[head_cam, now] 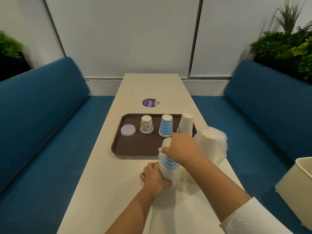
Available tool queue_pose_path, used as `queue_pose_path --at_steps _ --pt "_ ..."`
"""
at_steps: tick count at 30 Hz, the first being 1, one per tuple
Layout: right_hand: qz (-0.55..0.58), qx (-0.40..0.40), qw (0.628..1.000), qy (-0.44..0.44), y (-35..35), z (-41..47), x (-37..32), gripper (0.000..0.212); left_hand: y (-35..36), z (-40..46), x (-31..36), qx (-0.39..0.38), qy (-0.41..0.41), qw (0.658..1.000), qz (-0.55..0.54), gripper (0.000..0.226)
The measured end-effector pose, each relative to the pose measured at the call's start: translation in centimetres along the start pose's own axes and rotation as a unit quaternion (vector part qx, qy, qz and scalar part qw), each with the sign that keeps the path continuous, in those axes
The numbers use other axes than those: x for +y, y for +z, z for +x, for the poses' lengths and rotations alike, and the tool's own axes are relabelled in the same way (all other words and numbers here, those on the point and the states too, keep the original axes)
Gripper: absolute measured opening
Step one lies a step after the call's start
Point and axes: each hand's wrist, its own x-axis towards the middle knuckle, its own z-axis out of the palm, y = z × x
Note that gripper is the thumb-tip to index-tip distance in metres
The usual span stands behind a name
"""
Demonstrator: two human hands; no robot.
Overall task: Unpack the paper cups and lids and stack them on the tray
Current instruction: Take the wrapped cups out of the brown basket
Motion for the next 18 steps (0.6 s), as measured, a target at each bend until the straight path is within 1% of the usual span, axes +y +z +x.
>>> queue_pose_path --at_steps 1,2,4,5,6,8,9,11,13,15,16,17,18 --pt "-0.005 -0.004 1.0 -0.002 0.0 0.1 -0.1 0.06 -0.1 -0.2 0.1 -0.004 -0.001 1.0 0.001 0.095" --pt "-0.011 -0.007 1.0 -0.005 -0.1 0.1 -0.1 0.061 -0.3 -0.4 0.1 -0.011 -0.005 1.0 -0.001 0.102" --pt "-0.021 -0.005 1.0 -0.007 -0.6 -0.2 -0.3 0.066 -0.7 -0.8 0.1 -0.029 -0.02 0.999 -0.008 0.13" --pt "-0.02 0.008 1.0 -0.009 -0.9 -0.5 -0.5 0.07 -1.0 -1.1 0.0 -0.04 -0.025 0.999 -0.011 0.142" --pt "-0.013 0.03 0.999 -0.011 -1.3 -0.8 -0.7 0.073 -1.5 -1.7 -0.1 -0.052 -0.029 0.998 -0.015 0.148" --pt "0.022 0.087 0.996 -0.026 -2.2 -1.6 -1.8 0.074 -2.6 -2.6 -0.7 -0.073 -0.013 0.997 -0.032 0.151" --pt "0.045 0.118 0.991 -0.038 -2.5 -1.8 -2.5 0.072 -3.2 -3.0 -1.2 -0.072 0.009 0.996 -0.044 0.148" --pt "0.088 0.16 0.981 -0.071 -3.2 -2.2 -4.4 0.06 -4.7 -3.9 -2.5 -0.045 0.074 0.992 -0.096 0.135" --pt "0.13 0.179 0.969 -0.113 -3.6 -2.6 -6.5 0.048 -6.7 -4.9 -3.7 0.013 0.123 0.973 -0.196 0.107" --pt "0.166 0.191 0.955 -0.156 -3.5 -3.1 -8.8 0.041 -9.1 -6.0 -4.8 0.093 0.123 0.945 -0.29 0.061" --pt "0.183 0.194 0.948 -0.174 -3.3 -3.4 -10.1 0.038 -10.4 -6.6 -5.5 0.134 0.115 0.933 -0.314 0.043" --pt "0.202 0.196 0.94 -0.192 -3.2 -3.9 -11.4 0.035 -11.8 -7.2 -6.1 0.174 0.108 0.924 -0.324 0.034" --pt "0.219 0.195 0.933 -0.21 -3.0 -4.4 -12.7 0.033 -13.3 -8.0 -6.7 0.206 0.106 0.917 -0.324 0.03"
